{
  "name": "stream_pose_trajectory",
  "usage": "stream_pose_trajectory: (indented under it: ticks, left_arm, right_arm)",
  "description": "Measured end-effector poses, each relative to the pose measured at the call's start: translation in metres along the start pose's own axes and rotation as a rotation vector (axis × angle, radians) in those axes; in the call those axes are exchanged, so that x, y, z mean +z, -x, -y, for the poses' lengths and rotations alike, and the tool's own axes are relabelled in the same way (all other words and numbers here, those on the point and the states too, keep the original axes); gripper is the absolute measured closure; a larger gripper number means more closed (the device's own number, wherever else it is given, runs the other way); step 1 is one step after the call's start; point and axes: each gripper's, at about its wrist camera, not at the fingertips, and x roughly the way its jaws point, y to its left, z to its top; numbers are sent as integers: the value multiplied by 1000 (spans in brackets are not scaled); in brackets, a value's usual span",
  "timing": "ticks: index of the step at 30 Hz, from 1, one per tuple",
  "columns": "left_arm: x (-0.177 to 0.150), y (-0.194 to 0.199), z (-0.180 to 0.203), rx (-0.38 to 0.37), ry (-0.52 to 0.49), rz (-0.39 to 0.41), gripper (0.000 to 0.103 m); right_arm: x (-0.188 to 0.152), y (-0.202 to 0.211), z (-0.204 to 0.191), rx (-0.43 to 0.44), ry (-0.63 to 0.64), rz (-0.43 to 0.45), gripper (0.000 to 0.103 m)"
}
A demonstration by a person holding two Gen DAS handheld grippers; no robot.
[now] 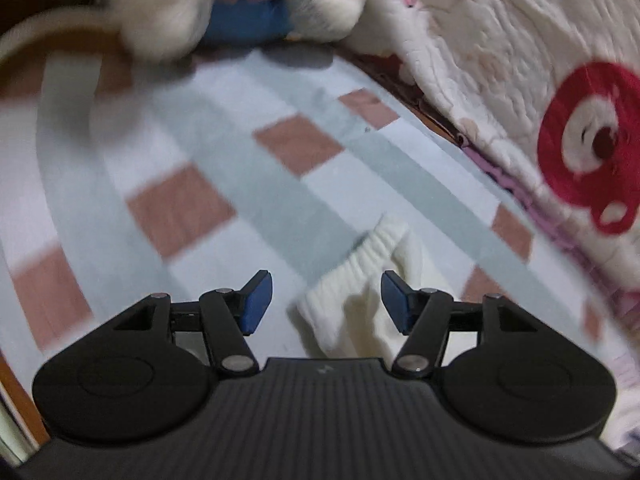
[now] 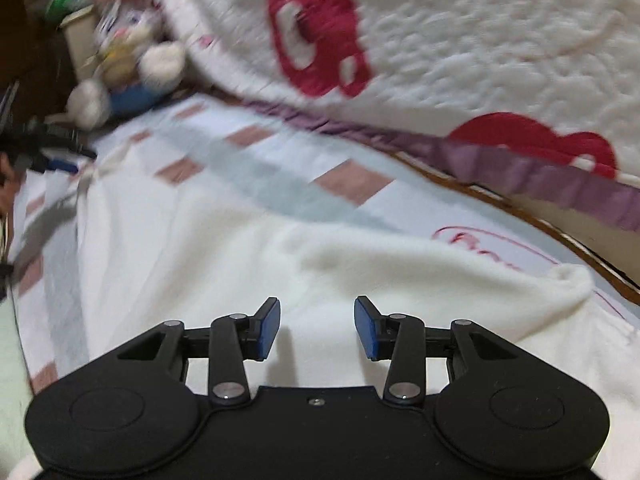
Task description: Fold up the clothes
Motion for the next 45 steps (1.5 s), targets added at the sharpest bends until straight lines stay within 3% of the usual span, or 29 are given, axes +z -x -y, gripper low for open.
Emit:
stream_pose_trajectory:
  ticks: [6, 8, 16, 18, 19, 20, 22, 24, 25, 27, 29, 32, 37, 39, 41, 43, 45]
  left_arm:
    - [-12, -28, 11, -21, -64, 48, 34]
    - [-12, -34, 13, -27, -83, 74, 27]
    - [-9, -40, 16, -129, -46, 81, 19]
    - [-8, -40, 19, -158, -68, 77, 40]
    - [-6, -39, 24, -148, -99, 69, 80]
    - [-3, -37, 29, -124, -138, 57, 92]
    - [4, -29, 41, -72, -222, 54, 93]
    - [19, -5, 47, -17, -270, 121, 95]
    - [27, 9, 44, 5, -271, 168, 103]
    - [43, 38, 39, 48, -271, 263, 103]
    - [54, 54, 23, 87, -238, 297, 103]
    - [53, 52, -7, 123, -155, 225, 103]
    - [18, 25, -34, 14, 4, 33, 100]
    - [-2, 17, -30, -50, 11, -12, 94]
    - [-23, 15, -22, -107, -14, -26, 68]
    - [-42, 19, -12, -146, -31, 2, 60]
    - [-49, 20, -11, -205, 23, -3, 53]
  right_arm:
    - [-12, -9, -27, -65, 162, -36, 53]
    - [-15, -9, -31, -73, 183, -45, 51]
    - [-31, -2, -31, -18, 114, -58, 44]
    - [-34, -3, -31, -6, 99, -58, 40]
    - [-36, -3, -30, 0, 91, -58, 40]
    - [-38, -3, -30, 5, 83, -58, 39]
    - [-39, -4, -30, 11, 78, -57, 38]
    - [-38, -6, -29, 12, 80, -58, 38]
    - [-37, -6, -29, 13, 83, -58, 37]
    - [-37, -8, -29, 7, 85, -54, 36]
    - [-36, -9, -29, 1, 87, -49, 35]
    - [-35, -11, -29, -8, 91, -41, 35]
    - [-32, -14, -32, -17, 118, -44, 34]
    - [-30, -15, -32, -23, 121, -44, 34]
    - [-27, -12, -35, -36, 104, -27, 34]
    - [-23, -6, -38, -48, 73, 2, 34]
    - [-21, -1, -44, -31, 50, 28, 34]
